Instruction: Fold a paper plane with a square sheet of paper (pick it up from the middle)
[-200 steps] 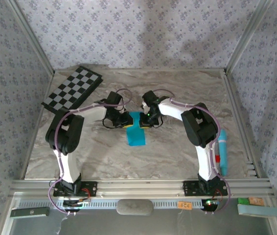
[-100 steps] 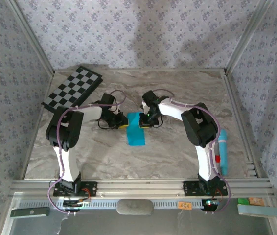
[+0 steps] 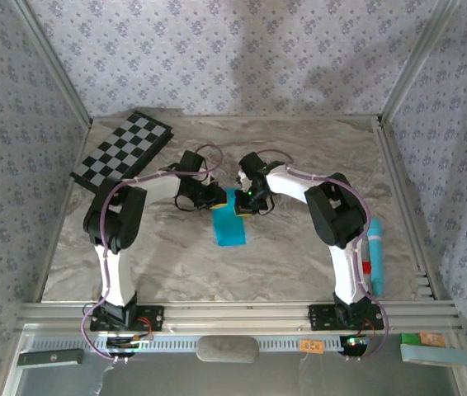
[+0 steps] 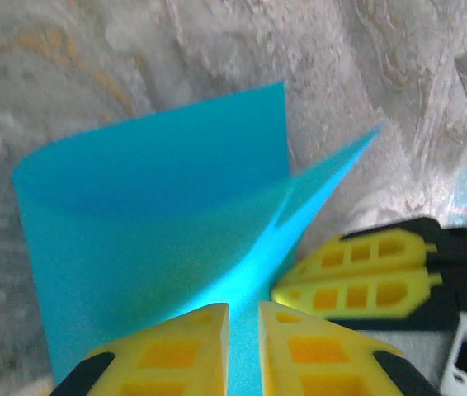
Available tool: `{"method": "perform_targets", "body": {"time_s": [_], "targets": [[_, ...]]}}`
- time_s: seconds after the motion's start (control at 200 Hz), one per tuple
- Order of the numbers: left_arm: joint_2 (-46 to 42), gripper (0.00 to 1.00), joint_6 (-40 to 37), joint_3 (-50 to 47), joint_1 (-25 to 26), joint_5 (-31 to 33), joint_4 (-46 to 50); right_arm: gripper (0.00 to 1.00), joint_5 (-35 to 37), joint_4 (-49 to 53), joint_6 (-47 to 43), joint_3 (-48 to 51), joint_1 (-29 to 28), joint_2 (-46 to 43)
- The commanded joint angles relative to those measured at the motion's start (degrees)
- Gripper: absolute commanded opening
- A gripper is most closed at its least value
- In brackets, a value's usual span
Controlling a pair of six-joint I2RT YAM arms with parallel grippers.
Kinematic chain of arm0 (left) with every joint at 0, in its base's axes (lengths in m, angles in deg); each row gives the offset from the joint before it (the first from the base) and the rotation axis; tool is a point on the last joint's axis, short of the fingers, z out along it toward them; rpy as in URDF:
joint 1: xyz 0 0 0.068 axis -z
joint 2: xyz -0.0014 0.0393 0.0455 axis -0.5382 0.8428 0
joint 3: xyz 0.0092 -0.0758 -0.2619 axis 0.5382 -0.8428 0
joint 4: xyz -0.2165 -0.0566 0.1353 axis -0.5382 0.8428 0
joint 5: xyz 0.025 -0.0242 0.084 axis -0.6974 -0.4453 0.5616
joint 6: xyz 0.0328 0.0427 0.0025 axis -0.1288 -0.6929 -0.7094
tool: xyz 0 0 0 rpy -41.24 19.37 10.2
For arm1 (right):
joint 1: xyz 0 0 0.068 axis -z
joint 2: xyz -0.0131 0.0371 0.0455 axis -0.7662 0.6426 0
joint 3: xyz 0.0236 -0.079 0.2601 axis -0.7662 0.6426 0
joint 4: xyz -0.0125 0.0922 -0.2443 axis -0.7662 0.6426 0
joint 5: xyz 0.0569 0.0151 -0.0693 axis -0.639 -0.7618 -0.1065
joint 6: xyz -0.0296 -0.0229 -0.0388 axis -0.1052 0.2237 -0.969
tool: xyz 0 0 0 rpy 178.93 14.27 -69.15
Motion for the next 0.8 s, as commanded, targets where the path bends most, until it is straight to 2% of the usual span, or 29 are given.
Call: {"method": "perform_targets", "body": {"time_s": [0.0, 0.355, 0.425, 0.51, 0.57, 0.795], "targets": [[2.8, 0.17, -0.4, 1.6, -1.0, 1.4, 1.5, 0.10, 14.5, 6.7, -1.4, 4.0, 1.0, 7.4], [1.2, 0.16, -1.7, -2.9, -8.5, 3.4, 1.3, 0.10, 15.7, 8.0, -3.4, 3.0, 1.4, 7.8], [-0.9, 0.16, -0.8, -3.5, -8.5, 1.3, -1.2, 0.10, 16.0, 8.4, -4.1, 2.4, 1.3, 7.8], [-2.9, 0.16, 4.0, -6.1, -8.1, -5.1, -11.1, 0.10, 16.0, 8.6, -4.5, 1.5, 1.4, 8.0], [-3.1, 0.16, 6.1, -6.4, -7.2, -6.9, -14.5, 0.10, 16.0, 8.6, -4.5, 1.2, 1.3, 8.1], [1.4, 0.16, 4.3, -1.8, -4.1, -4.0, -9.2, 0.10, 15.8, 8.4, -4.5, 1.1, 1.2, 8.8]]}}
